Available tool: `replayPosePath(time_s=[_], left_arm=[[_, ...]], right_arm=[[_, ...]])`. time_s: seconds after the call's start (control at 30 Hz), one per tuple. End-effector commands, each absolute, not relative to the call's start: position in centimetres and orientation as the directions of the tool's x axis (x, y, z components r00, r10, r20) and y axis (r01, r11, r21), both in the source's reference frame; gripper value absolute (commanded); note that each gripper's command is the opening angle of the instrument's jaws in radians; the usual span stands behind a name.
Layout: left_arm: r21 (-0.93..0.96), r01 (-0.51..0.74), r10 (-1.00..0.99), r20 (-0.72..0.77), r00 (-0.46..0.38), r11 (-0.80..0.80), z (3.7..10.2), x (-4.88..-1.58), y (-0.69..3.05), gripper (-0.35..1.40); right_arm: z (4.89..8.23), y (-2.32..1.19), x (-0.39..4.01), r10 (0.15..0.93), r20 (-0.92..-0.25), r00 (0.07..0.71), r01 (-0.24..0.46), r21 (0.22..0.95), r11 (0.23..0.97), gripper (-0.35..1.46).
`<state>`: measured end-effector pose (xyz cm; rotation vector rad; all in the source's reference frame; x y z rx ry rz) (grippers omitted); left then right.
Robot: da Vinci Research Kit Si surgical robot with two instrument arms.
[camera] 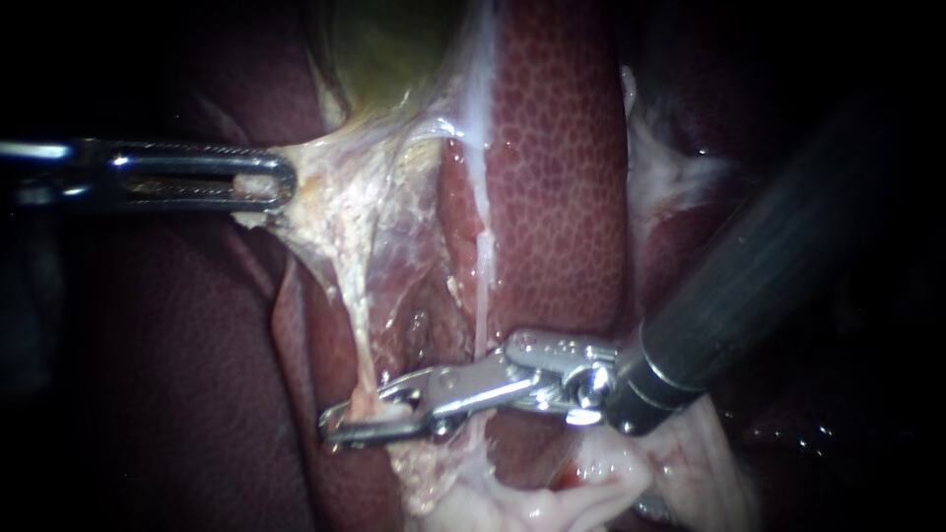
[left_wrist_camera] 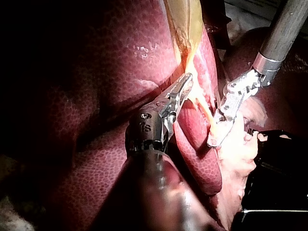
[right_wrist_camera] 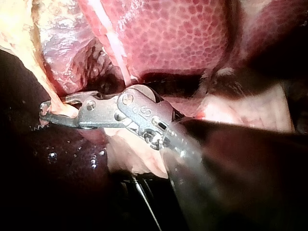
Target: Going back first clip left tube
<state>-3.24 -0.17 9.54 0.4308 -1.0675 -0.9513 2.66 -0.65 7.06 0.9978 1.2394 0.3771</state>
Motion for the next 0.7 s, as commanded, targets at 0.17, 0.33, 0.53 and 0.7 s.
replayPosePath(time_s=[0.17,0.33,0.53,0.7], left_arm=[[0.708,0.444,-0.825,0.543,0.154,0.549,9.54,-3.24,-0.17,-0.35],[0.708,0.444,-0.825,0.543,0.154,0.549,9.54,-3.24,-0.17,-0.35],[0.708,0.445,-0.825,0.543,0.154,0.549,9.53,-3.24,-0.17,-0.35],[0.708,0.445,-0.825,0.543,0.154,0.549,9.52,-3.24,-0.18,-0.35]], right_arm=[[7.06,-0.65,2.67,0.726,-0.602,0.333,0.261,0.799,0.542,-0.35],[7.05,-0.65,2.68,0.726,-0.601,0.333,0.261,0.799,0.542,-0.35],[6.99,-0.64,2.81,0.679,-0.692,0.247,0.281,0.721,0.633,0.49],[6.95,-0.52,2.85,0.650,-0.732,0.202,0.246,0.681,0.690,0.60]])
